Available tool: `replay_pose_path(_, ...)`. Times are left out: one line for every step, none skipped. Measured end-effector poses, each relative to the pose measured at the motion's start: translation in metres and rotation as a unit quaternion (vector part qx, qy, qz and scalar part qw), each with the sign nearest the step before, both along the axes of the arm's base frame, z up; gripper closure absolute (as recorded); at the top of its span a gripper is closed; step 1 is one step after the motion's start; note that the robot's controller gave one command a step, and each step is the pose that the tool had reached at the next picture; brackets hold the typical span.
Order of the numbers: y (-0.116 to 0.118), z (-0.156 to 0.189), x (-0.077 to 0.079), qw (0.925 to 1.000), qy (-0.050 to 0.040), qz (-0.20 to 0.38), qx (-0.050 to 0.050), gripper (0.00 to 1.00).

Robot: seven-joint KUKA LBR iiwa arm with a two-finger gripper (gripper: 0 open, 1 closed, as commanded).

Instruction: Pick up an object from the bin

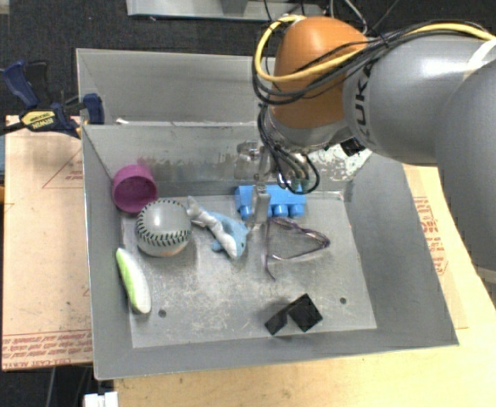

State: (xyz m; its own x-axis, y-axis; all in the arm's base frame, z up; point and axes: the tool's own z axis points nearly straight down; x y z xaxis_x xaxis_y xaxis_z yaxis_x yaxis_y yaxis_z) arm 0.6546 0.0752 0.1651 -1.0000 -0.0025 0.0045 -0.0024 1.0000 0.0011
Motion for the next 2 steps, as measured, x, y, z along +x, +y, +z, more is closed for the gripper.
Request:
replay_pose_path(-0.001, 0.005, 0.001, 1.0000, -0.0033, -0.001, 0.000, 0.00)
replay_pose_path(0.029, -0.097, -0.020, 0.9957, 0.0027, -0.092, 0.001, 0.00)
